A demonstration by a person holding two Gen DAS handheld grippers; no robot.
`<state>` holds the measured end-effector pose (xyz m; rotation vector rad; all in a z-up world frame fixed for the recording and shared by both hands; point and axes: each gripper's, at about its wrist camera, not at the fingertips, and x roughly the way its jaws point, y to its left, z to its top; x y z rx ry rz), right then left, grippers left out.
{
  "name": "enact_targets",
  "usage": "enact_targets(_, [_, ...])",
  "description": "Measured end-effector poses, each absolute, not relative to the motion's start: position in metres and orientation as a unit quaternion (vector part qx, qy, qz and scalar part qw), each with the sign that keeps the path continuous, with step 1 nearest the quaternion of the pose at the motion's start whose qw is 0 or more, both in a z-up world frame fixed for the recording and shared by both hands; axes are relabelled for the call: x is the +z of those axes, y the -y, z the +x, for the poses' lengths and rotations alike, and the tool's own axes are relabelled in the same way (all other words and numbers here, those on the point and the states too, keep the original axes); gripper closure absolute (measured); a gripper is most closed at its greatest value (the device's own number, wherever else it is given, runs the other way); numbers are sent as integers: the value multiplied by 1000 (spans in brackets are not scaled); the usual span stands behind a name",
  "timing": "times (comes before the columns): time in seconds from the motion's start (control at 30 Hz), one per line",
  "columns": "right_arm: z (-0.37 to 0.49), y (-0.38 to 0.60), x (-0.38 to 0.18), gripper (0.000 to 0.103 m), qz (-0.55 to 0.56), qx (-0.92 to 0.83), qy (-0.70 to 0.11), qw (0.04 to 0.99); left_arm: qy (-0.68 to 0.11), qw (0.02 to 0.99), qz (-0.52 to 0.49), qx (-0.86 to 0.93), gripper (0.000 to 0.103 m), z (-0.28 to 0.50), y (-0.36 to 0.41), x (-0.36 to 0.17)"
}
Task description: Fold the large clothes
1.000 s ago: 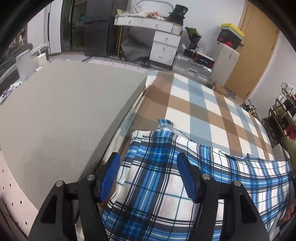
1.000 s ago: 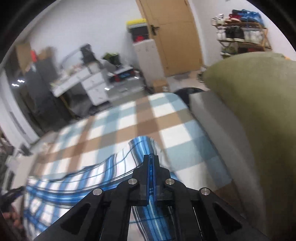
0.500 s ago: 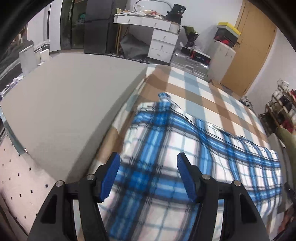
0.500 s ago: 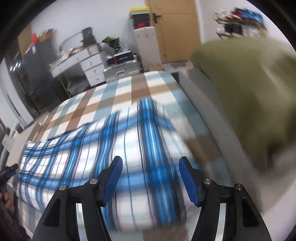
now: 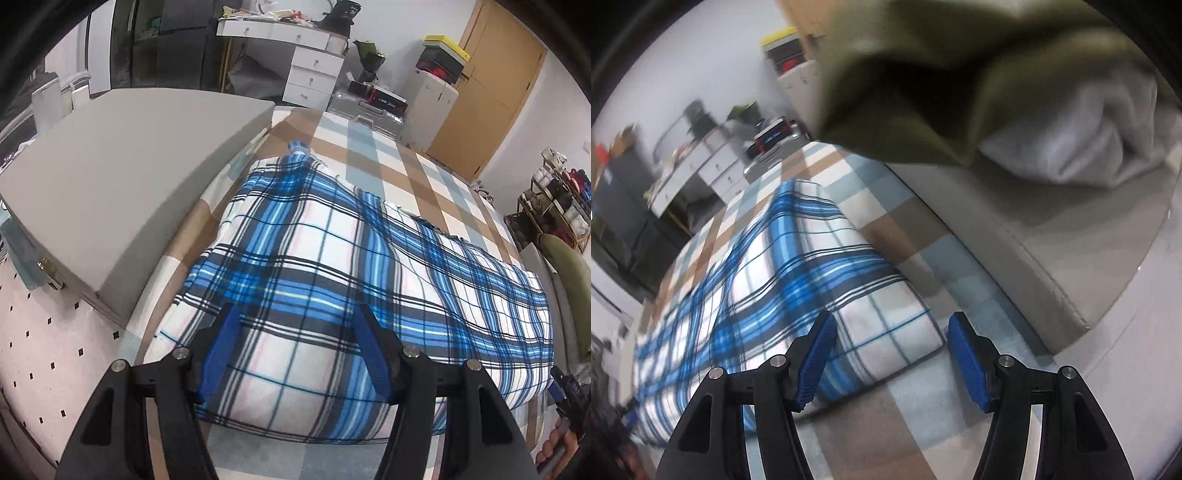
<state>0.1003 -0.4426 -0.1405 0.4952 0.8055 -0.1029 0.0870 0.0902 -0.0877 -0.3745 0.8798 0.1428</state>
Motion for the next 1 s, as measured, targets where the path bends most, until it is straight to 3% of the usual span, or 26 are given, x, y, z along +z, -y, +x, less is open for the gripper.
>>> enact_targets(0.07, [101,444,-145,69,247,-48,-389,886,-423,885,-181,68,44,85,-89,-87])
enact_targets(0.1, [102,442,-144,101,236,-49,-388,889,-422,885,-181,71,44,84,-87,-87])
enact_targets(0.23, [80,431,-111,101,213,-5,-300,930,-420,887,-178,77,44,81,-87,-85])
enact_targets(0.3, [80,434,-109,101,196,-40,-297,934,-420,887,-178,79,44,82,-87,-85])
enact_targets(0.37, [95,446,-130,98,210,-63,-352,910,-418,888,-177,77,44,84,-84,-86])
enact_targets(0.43, [97,442,-133,86,185,-73,-376,905,-412,892,-170,76,44,82,-78,-83])
enact_targets(0.47, [93,437,-127,82,171,-62,-365,913,-408,896,-164,71,44,81,-74,-80])
enact_targets(0.53, [78,423,-107,59,155,-29,-322,933,-403,901,-152,56,44,79,-62,-75])
enact_targets(0.63, [72,385,-80,44,116,55,-296,947,-405,905,-127,5,44,81,-34,-71])
enact_targets(0.8, [98,290,-93,32,27,180,-360,915,-437,893,-21,-111,44,93,44,-91])
enact_targets(0.87, [106,253,-108,32,-1,216,-382,898,-428,895,29,-119,37,95,59,-102])
enact_targets(1.0, [115,208,-133,25,-50,236,-410,879,-446,886,16,-130,36,103,51,-118])
